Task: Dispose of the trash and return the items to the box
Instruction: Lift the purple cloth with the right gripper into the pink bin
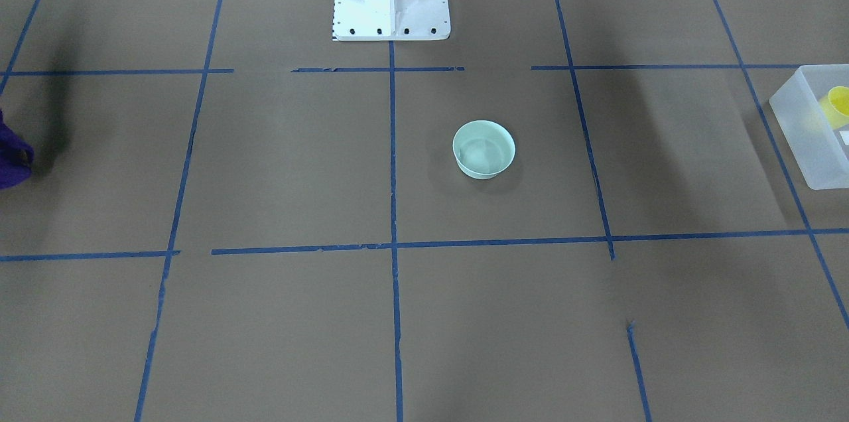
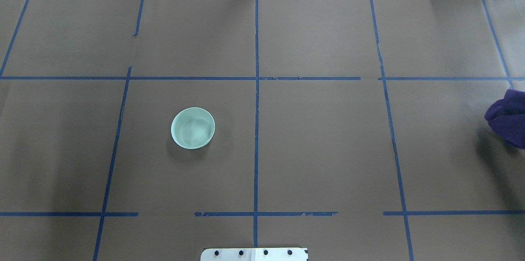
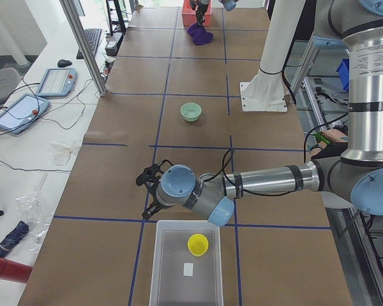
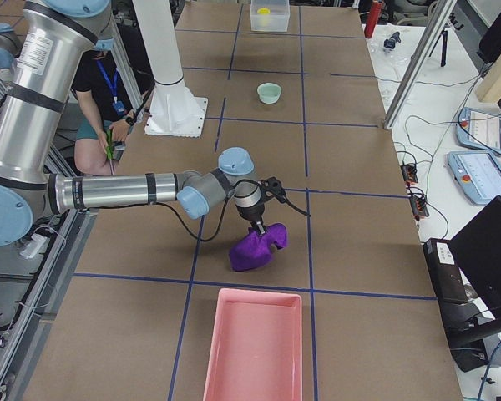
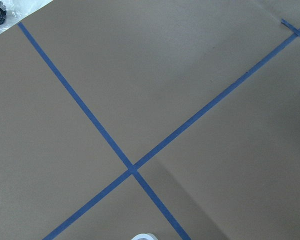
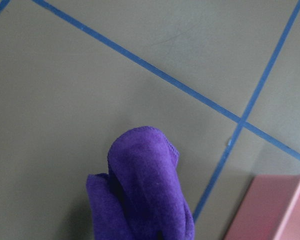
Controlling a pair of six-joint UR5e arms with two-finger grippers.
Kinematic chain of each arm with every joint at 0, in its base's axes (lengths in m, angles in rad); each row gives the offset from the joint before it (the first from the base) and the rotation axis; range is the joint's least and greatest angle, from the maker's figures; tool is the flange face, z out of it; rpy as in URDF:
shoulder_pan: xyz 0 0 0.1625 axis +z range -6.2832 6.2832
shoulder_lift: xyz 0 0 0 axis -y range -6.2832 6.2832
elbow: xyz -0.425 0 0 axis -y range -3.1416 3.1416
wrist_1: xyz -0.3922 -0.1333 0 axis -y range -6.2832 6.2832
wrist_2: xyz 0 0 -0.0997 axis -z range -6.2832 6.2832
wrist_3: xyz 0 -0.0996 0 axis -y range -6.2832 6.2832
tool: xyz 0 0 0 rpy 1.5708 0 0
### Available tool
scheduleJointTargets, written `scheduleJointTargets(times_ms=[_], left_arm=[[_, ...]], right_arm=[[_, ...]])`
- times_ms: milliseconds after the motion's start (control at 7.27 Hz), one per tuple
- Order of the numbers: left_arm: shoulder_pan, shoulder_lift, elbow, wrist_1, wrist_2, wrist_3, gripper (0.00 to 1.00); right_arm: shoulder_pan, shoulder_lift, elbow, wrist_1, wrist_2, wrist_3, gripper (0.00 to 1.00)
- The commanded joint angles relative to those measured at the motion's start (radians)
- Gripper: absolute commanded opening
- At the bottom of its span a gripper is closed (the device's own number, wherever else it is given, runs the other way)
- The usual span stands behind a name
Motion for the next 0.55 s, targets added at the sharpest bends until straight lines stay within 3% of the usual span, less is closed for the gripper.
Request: scheduleJointTargets(times_ms=[0,138,412], left_arm=[[-0.001,0.008,-0.008,0.0,-0.001,0.0,1.0],[-0.001,0.008,-0.008,0.0,0.001,0.0,1.0],[-0.001,0.002,-0.008,0.0,0.001,0.0,1.0]], right_arm=[[0.302,0.171,0.0,-0.439,0.076,-0.486,0.0],[0.403,0.254,-0.081,-0.537,0.062,-0.674,0.0],[0.473,0.295,-0.361,-0.457,0.059,-0.847,0.0]])
